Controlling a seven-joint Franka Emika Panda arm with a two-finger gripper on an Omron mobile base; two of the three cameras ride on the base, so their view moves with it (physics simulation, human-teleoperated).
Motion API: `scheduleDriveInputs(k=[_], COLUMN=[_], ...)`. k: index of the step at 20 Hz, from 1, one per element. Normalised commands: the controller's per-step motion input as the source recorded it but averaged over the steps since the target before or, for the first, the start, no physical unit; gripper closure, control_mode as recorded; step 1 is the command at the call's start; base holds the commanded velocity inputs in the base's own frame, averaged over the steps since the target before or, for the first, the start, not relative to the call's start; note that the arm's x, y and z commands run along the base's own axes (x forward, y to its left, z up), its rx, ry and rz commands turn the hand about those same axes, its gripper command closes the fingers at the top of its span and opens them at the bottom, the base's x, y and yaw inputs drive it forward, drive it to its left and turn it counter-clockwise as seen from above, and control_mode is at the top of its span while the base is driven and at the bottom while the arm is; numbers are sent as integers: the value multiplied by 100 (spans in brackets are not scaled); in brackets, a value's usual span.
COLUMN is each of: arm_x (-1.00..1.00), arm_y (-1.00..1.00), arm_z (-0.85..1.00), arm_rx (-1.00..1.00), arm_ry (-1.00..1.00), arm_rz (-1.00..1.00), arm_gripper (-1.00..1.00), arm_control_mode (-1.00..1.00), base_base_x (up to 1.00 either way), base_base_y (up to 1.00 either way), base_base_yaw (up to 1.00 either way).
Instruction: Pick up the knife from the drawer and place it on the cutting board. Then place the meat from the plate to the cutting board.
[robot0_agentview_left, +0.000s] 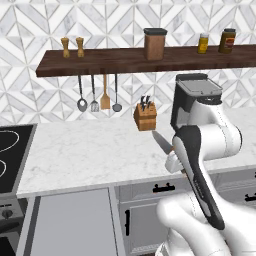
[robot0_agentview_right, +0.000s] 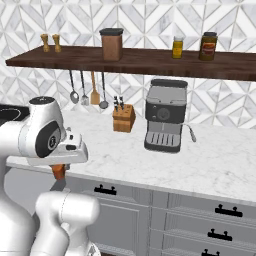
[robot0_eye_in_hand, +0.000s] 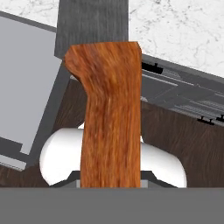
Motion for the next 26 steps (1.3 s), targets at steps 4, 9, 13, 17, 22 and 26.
scheduleDriveInputs(k=[4, 9, 13, 17, 22, 26], arm_x=[-10, 0, 0, 0, 0, 0], arm_y=[-1, 0, 0, 0, 0, 0], arm_z=[0, 0, 0, 0, 0, 0], arm_rx=[0, 0, 0, 0, 0, 0], arm_ry=[0, 0, 0, 0, 0, 0], arm_rz=[0, 0, 0, 0, 0, 0], arm_gripper=[100, 100, 100, 100, 100, 100], arm_control_mode=[100, 100, 100, 100, 100, 100], base_base_x=[-28, -79, -56, -12, 0, 0], base_base_y=[-24, -56, -46, -17, -5, 0], base_base_yaw=[-5, -34, -58, -66, -86, -90])
